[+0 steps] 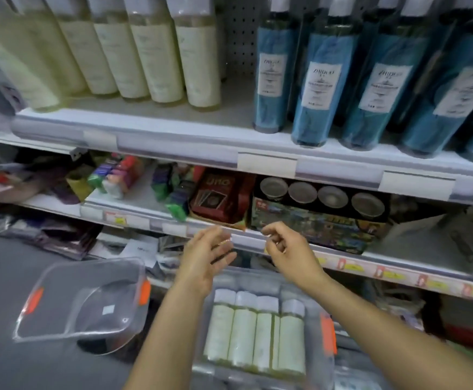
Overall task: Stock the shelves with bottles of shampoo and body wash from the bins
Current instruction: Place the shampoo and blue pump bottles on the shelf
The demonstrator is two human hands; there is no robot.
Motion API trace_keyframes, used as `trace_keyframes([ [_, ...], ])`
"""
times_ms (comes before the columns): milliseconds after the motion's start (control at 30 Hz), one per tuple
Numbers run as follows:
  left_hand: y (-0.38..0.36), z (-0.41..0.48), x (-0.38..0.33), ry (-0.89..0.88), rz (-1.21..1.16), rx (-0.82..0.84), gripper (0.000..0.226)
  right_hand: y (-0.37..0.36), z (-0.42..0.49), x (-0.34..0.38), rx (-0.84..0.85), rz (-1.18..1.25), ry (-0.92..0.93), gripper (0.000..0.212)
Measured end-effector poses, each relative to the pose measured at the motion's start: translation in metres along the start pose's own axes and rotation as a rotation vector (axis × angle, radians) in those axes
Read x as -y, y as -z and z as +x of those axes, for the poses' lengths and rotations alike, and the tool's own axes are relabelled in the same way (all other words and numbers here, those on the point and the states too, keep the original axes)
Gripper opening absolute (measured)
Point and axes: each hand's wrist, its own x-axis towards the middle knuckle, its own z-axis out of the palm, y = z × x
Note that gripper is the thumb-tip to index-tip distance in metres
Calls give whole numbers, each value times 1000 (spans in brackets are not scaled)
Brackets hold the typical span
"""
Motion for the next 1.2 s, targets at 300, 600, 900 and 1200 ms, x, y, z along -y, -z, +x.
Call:
trace_keyframes([
  [300,58,45,98,346,5,-145,19,-71,-30,-83,282,130,-542,15],
  [600,116,95,182,513,134,-251,18,-170,-47,-137,356,335,-977,12],
  [900,140,160,237,481,360,-322,18,-245,-18,-162,254,631,-1185,14],
  [1200,151,198,278,588,341,-313,54,-287,-8,-185,300,631,-1250,18],
])
